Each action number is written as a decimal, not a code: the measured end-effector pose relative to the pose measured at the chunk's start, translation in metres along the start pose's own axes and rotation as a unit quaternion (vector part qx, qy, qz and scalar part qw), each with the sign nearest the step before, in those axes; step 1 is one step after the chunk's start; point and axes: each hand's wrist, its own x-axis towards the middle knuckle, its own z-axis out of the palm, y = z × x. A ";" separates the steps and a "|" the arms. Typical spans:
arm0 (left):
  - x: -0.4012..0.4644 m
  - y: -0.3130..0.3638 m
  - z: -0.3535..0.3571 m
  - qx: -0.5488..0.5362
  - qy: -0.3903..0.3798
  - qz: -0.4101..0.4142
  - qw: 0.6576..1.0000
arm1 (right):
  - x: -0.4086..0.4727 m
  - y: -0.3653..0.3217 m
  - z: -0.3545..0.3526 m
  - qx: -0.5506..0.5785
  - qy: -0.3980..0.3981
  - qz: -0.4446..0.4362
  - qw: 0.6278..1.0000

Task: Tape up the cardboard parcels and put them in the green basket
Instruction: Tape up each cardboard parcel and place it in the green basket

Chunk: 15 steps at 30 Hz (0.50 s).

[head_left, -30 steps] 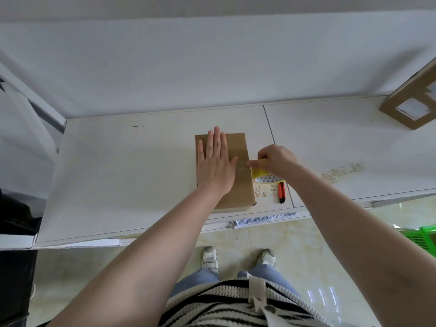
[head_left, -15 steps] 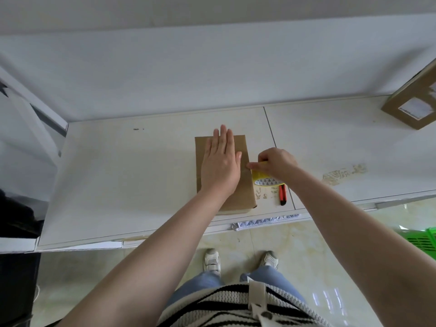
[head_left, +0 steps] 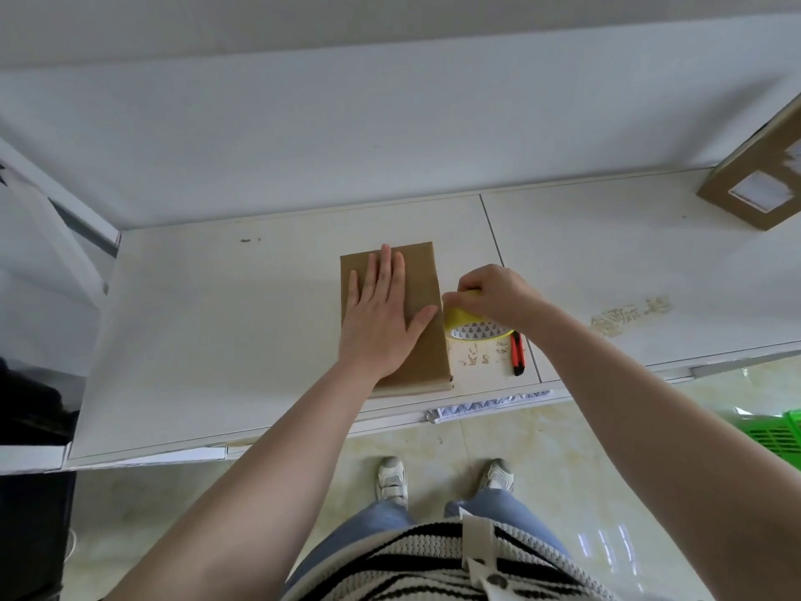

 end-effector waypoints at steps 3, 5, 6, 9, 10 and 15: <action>-0.005 -0.025 -0.007 -0.093 -0.003 0.021 0.995 | -0.005 -0.021 -0.014 -0.014 -0.051 -0.073 0.996; -0.007 -0.039 -0.014 -0.162 -0.013 0.012 0.987 | -0.005 -0.039 -0.018 -0.013 -0.065 -0.105 0.992; -0.007 -0.043 -0.017 -0.189 -0.020 -0.010 0.982 | -0.003 -0.046 -0.020 -0.008 -0.071 -0.115 0.991; -0.004 -0.037 -0.023 -0.252 -0.040 -0.121 0.959 | -0.001 -0.060 -0.025 0.016 -0.118 -0.115 0.986; -0.002 -0.033 -0.025 -0.265 -0.051 -0.152 0.951 | -0.001 -0.062 -0.026 0.022 -0.133 -0.115 0.984; -0.002 -0.033 -0.026 -0.263 -0.069 -0.177 0.946 | -0.003 -0.063 -0.026 0.023 -0.111 -0.090 0.989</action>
